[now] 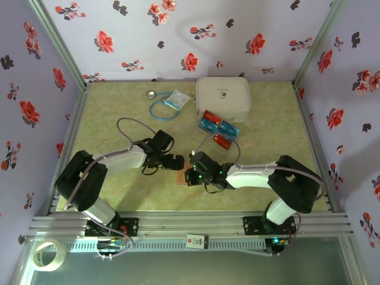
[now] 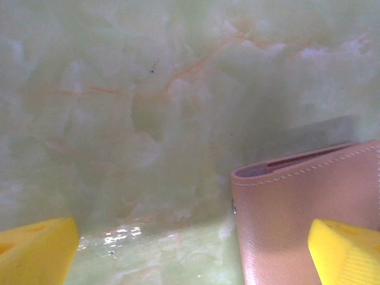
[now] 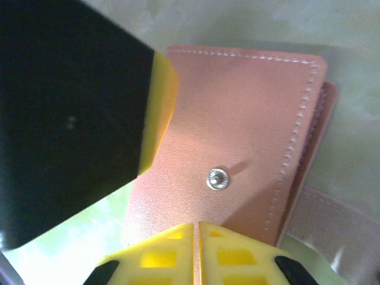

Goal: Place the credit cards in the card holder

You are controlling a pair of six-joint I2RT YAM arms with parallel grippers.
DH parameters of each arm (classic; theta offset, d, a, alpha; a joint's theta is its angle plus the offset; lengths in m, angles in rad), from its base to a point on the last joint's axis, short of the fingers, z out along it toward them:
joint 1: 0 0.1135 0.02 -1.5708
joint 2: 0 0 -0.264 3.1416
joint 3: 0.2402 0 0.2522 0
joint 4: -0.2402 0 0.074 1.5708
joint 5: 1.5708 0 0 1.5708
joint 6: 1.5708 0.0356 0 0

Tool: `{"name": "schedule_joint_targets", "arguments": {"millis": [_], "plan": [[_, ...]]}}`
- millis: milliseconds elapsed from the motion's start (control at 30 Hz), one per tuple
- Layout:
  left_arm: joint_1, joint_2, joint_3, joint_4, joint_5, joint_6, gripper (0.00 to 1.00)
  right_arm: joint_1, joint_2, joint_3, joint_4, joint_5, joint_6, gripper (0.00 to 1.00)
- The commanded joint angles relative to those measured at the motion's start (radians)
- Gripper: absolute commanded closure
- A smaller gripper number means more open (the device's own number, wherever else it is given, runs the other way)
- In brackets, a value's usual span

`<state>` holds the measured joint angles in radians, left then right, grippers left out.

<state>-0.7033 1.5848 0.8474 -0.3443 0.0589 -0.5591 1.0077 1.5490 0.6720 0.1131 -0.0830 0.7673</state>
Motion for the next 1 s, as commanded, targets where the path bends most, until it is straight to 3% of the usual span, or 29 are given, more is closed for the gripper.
{"name": "schedule_joint_targets", "arguments": {"millis": [0,367,967], "plan": [[-0.016,0.015,-0.004,-0.041,-0.074,0.03,0.0,-0.02,-0.096,-0.004,-0.076,0.023,-0.002,0.85],[-0.076,0.038,0.018,-0.108,-0.22,0.03,0.0,-0.103,-0.3,0.036,-0.391,0.168,-0.037,0.68],[-0.103,0.057,0.01,-0.121,-0.267,0.012,0.0,-0.118,-0.13,0.11,-0.379,0.1,-0.069,0.69]]}}
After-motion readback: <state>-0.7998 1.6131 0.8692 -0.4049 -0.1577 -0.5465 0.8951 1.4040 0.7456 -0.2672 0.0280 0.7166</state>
